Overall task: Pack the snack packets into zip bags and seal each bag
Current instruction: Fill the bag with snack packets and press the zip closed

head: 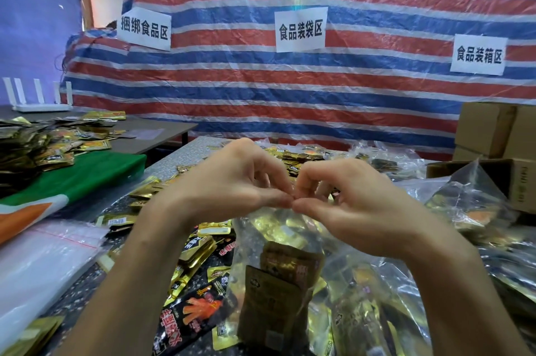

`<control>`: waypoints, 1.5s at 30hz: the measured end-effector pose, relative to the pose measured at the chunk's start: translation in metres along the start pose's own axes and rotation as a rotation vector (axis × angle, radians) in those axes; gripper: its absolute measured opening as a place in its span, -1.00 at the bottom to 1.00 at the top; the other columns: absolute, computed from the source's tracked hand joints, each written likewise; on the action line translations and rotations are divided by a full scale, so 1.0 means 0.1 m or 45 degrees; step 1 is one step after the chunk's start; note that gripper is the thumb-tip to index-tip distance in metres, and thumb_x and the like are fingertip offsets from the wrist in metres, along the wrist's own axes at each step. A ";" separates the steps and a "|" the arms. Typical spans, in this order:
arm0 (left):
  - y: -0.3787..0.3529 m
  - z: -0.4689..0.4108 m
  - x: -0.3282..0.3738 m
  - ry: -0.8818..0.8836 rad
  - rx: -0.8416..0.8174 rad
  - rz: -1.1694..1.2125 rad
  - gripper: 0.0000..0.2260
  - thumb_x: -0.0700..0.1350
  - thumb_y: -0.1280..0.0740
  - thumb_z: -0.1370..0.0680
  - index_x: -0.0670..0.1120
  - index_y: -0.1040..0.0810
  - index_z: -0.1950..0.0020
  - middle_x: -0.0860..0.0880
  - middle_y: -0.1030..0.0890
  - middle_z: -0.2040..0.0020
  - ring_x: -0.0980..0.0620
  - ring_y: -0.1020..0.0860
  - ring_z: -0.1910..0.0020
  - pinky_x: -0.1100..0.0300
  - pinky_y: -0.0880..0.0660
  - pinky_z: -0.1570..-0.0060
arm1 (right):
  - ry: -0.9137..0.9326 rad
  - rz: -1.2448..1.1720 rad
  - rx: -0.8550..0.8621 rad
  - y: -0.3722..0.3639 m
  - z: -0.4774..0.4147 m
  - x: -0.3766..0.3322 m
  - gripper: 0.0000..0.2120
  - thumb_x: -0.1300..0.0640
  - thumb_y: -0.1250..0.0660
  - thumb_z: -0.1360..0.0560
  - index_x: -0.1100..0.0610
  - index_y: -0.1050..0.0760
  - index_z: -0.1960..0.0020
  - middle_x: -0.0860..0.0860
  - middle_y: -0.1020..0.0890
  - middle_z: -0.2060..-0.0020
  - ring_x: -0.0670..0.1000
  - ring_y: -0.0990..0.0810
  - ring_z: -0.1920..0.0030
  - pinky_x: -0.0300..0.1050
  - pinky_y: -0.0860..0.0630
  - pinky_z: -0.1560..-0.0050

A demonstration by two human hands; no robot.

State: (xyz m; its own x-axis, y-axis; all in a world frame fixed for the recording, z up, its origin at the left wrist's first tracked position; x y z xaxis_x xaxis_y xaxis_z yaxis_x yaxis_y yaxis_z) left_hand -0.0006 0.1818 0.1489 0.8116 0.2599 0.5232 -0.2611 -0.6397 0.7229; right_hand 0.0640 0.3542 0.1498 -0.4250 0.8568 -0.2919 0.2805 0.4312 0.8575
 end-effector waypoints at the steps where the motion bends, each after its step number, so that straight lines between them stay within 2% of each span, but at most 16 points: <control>1: 0.00 0.00 -0.01 0.027 -0.019 0.023 -0.98 -0.13 -0.51 -0.48 -0.05 -0.74 0.11 0.06 -0.70 0.22 0.04 -0.65 0.20 0.12 -0.58 0.16 | -0.010 -0.007 -0.008 0.02 0.00 0.01 -0.91 -0.08 -0.40 -0.52 -0.11 -0.53 0.12 -0.13 -0.61 0.30 -0.11 -0.57 0.24 0.16 -0.56 0.12; 3: 0.03 0.02 -0.02 0.060 -0.047 0.052 -0.94 -0.13 -0.51 -0.48 -0.09 -0.74 0.09 -0.02 -0.72 0.17 -0.06 -0.66 0.12 -0.09 -0.60 0.05 | -0.038 -0.012 -0.035 0.04 0.01 0.03 -0.92 -0.04 -0.40 -0.52 -0.10 -0.54 0.13 -0.08 -0.62 0.30 -0.08 -0.57 0.25 0.18 -0.56 0.12; 6: 0.06 0.04 -0.02 0.029 0.004 0.049 -0.97 -0.16 -0.52 -0.47 -0.11 -0.74 0.13 0.03 -0.71 0.22 0.07 -0.65 0.19 0.15 -0.57 0.18 | -0.063 -0.025 -0.045 0.05 0.01 0.02 -0.94 -0.03 -0.36 -0.49 -0.10 -0.52 0.14 -0.11 -0.61 0.29 -0.08 -0.57 0.24 0.14 -0.55 0.14; 9: 0.04 0.03 -0.01 0.022 0.020 0.006 -0.93 -0.18 -0.52 -0.47 -0.08 -0.72 0.21 0.13 -0.66 0.29 0.19 -0.59 0.22 0.40 -0.43 0.23 | -0.062 0.029 -0.017 0.03 0.01 0.00 -0.92 -0.09 -0.28 -0.41 -0.13 -0.52 0.15 -0.31 -0.58 0.18 -0.16 -0.55 0.19 0.00 -0.53 0.17; 16: 0.10 0.06 -0.07 0.059 -0.012 0.092 -0.92 -0.09 -0.52 -0.44 -0.07 -0.75 0.11 0.03 -0.73 0.19 0.09 -0.67 0.17 0.19 -0.60 0.15 | -0.088 0.014 -0.034 0.06 0.02 0.00 -0.91 0.07 -0.36 -0.51 -0.12 -0.54 0.14 -0.15 -0.62 0.28 -0.07 -0.59 0.23 0.16 -0.59 0.11; 20: 0.20 0.14 -0.11 0.062 0.123 0.081 -0.89 0.00 -0.50 -0.37 -0.03 -0.73 0.25 0.04 -0.66 0.32 0.20 -0.54 0.32 0.41 -0.39 0.32 | -0.055 -0.013 -0.005 0.04 0.02 -0.05 -0.96 0.00 -0.31 -0.44 -0.11 -0.54 0.13 -0.24 -0.61 0.23 -0.13 -0.57 0.20 0.14 -0.59 0.10; 23: 0.16 0.11 -0.08 0.011 0.107 0.063 -0.91 -0.08 -0.54 -0.39 -0.07 -0.72 0.28 -0.06 -0.64 0.34 0.20 -0.49 0.36 0.34 -0.38 0.32 | -0.031 0.003 0.005 -0.03 0.00 -0.11 -0.88 -0.13 -0.30 -0.44 -0.14 -0.52 0.05 -0.23 -0.61 0.19 -0.14 -0.56 0.18 0.11 -0.58 0.08; 25: 0.13 0.08 -0.07 -0.007 0.078 0.074 -0.91 -0.08 -0.55 -0.40 -0.07 -0.73 0.26 -0.07 -0.67 0.32 0.12 -0.54 0.33 0.26 -0.46 0.29 | -0.001 0.026 0.036 -0.04 -0.02 -0.11 -0.97 -0.04 -0.34 -0.50 -0.12 -0.53 0.06 -0.22 -0.61 0.20 -0.13 -0.56 0.17 0.11 -0.58 0.07; 27: 0.13 0.09 -0.08 0.035 0.053 0.139 -0.87 -0.02 -0.54 -0.38 -0.06 -0.76 0.18 -0.08 -0.72 0.22 -0.08 -0.66 0.19 -0.02 -0.60 0.12 | -0.006 0.004 0.069 -0.02 -0.02 -0.10 -0.95 0.06 -0.37 -0.50 -0.09 -0.54 0.10 -0.22 -0.60 0.22 -0.12 -0.55 0.19 0.12 -0.58 0.10; 29: 0.17 0.12 -0.12 0.077 0.043 0.187 -0.83 0.01 -0.52 -0.39 -0.05 -0.76 0.12 -0.07 -0.74 0.14 -0.20 -0.67 0.09 -0.23 -0.57 0.01 | -0.005 -0.018 0.089 0.01 -0.01 -0.09 -0.92 0.12 -0.38 -0.46 -0.06 -0.54 0.14 -0.22 -0.59 0.23 -0.09 -0.54 0.24 0.15 -0.57 0.15; 32: 0.20 0.14 -0.14 0.046 0.065 0.128 -0.86 0.06 -0.50 -0.45 0.01 -0.76 0.16 -0.02 -0.73 0.19 -0.09 -0.66 0.15 -0.09 -0.59 0.07 | -0.003 -0.054 0.084 0.01 -0.01 -0.08 -0.94 0.11 -0.40 -0.44 -0.04 -0.56 0.17 -0.17 -0.60 0.28 -0.06 -0.55 0.26 0.20 -0.57 0.18; 37: 0.18 0.12 -0.14 0.003 0.130 0.104 -0.83 0.06 -0.47 -0.43 -0.03 -0.70 0.26 -0.09 -0.60 0.30 -0.15 -0.54 0.20 -0.05 -0.46 0.15 | 0.016 -0.110 0.031 -0.01 -0.02 -0.05 -0.87 -0.13 -0.39 -0.39 -0.09 -0.57 0.16 -0.19 -0.63 0.23 -0.11 -0.58 0.25 0.07 -0.60 0.18; 39: 0.19 0.12 -0.15 -0.025 0.170 0.177 -0.84 0.00 -0.50 -0.45 -0.06 -0.70 0.26 -0.09 -0.61 0.30 -0.14 -0.56 0.20 0.09 -0.46 0.19 | -0.083 -0.223 -0.121 0.03 0.01 0.04 -0.83 -0.14 -0.47 -0.36 -0.10 -0.60 0.11 -0.17 -0.65 0.19 -0.12 -0.62 0.25 -0.04 -0.62 0.22; 41: 0.22 0.14 -0.18 -0.054 0.238 0.276 -0.87 -0.05 -0.52 -0.45 -0.07 -0.71 0.26 -0.13 -0.65 0.28 -0.19 -0.58 0.20 0.19 -0.50 0.19 | -0.219 -0.254 -0.355 0.04 0.08 0.16 -0.83 -0.05 -0.53 -0.39 -0.07 -0.64 0.05 -0.13 -0.70 0.13 -0.12 -0.67 0.18 -0.04 -0.64 0.11; 43: 0.26 0.16 -0.20 -0.077 0.298 0.329 -0.88 -0.02 -0.53 -0.40 -0.04 -0.72 0.25 -0.19 -0.66 0.26 -0.31 -0.58 0.17 -0.01 -0.56 0.14 | -0.319 -0.256 -0.476 0.03 0.17 0.27 -0.91 0.06 -0.50 -0.47 -0.06 -0.68 0.03 -0.15 -0.72 0.06 -0.16 -0.69 0.06 -0.07 -0.61 -0.03; 45: 0.29 0.16 -0.21 -0.104 0.356 0.342 -0.82 0.05 -0.52 -0.37 -0.06 -0.72 0.23 -0.21 -0.66 0.25 -0.36 -0.58 0.17 -0.20 -0.56 0.10 | -0.346 -0.308 -0.376 0.05 0.24 0.31 -0.91 0.14 -0.43 -0.53 -0.02 -0.69 0.04 -0.13 -0.74 0.07 -0.16 -0.69 0.04 -0.12 -0.62 0.01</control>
State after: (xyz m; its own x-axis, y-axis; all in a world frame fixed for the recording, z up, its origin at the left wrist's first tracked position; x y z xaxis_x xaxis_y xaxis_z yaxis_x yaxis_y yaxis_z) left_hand -0.0165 0.1462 0.1519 0.7755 0.0052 0.6313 -0.3268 -0.8523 0.4085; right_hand 0.0728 0.3895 0.1350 -0.1964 0.8014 -0.5649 -0.0727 0.5626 0.8235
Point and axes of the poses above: each hand's wrist, its own z-axis away from the middle knuckle, its own y-axis out of the back of the hand, x = y × z, the point moved 2 cm from there along -z, towards the middle knuckle
